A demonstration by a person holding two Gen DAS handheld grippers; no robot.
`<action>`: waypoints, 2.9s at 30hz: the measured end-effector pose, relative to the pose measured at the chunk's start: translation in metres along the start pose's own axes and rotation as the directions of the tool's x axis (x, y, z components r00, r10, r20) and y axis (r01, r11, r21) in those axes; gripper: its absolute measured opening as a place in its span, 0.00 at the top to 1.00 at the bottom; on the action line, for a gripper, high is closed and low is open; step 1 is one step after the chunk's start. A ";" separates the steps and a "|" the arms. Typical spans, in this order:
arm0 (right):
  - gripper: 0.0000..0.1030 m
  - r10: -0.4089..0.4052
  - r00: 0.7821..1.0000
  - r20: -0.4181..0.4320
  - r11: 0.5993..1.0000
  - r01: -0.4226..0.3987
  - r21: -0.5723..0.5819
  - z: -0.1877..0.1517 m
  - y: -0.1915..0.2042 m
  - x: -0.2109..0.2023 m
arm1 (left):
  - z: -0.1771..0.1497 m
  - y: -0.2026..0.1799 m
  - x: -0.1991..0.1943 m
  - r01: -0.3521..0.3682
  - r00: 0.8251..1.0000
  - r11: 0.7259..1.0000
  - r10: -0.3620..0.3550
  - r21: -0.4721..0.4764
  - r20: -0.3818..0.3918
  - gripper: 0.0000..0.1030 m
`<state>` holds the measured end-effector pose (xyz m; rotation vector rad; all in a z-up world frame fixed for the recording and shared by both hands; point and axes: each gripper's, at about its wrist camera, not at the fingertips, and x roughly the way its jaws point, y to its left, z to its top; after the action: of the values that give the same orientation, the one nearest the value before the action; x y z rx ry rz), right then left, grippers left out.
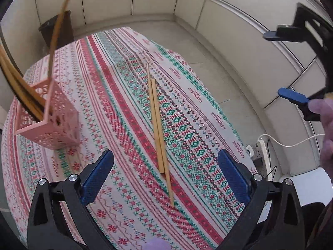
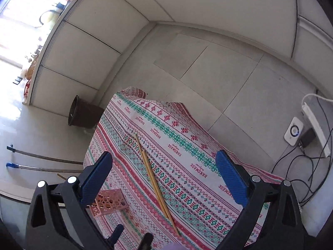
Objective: Organize utensils
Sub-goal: 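Lower the left tool to the last chopsticks and grasp one, then lift the chopstick with the left tool while the right tool grasps the last chopstick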
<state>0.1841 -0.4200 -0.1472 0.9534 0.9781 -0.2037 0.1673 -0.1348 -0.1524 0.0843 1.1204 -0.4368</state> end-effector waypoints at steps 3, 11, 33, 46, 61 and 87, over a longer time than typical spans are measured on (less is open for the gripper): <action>0.06 0.005 1.000 -0.013 1.000 -0.005 0.025 0.002 -0.007 0.001 | 0.029 -0.005 0.033 0.001 0.999 1.000 -0.002 -0.030 -0.047 0.07; 0.06 0.067 0.995 -0.067 0.990 -0.058 0.127 0.011 -0.025 0.010 | 0.112 0.021 0.100 -0.048 0.996 0.991 0.037 -0.121 -0.085 0.25; 0.07 0.027 0.991 -0.132 0.998 -0.020 0.056 0.017 -0.010 0.040 | 0.092 0.033 0.115 -0.171 0.984 0.983 0.167 -0.067 -0.060 0.96; 0.09 -0.213 0.964 -0.158 0.913 0.138 -0.384 -0.042 0.078 0.149 | -0.007 0.049 -0.060 -0.083 0.988 0.994 0.072 0.074 0.135 0.96; 0.93 -0.310 0.949 -0.048 0.756 0.216 -0.619 -0.101 0.099 0.185 | -0.029 0.114 -0.182 0.059 0.899 0.997 -0.037 -0.038 0.436 0.96; 0.93 0.386 0.899 0.207 0.772 -0.192 -0.606 -0.106 0.135 -0.114 | -0.019 0.088 -0.281 -0.003 0.778 0.996 0.056 -0.086 0.626 0.96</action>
<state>0.1262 -0.2876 -0.0002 0.4738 0.5172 0.1984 0.0829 0.0340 0.0747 -0.1129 0.4662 -0.3505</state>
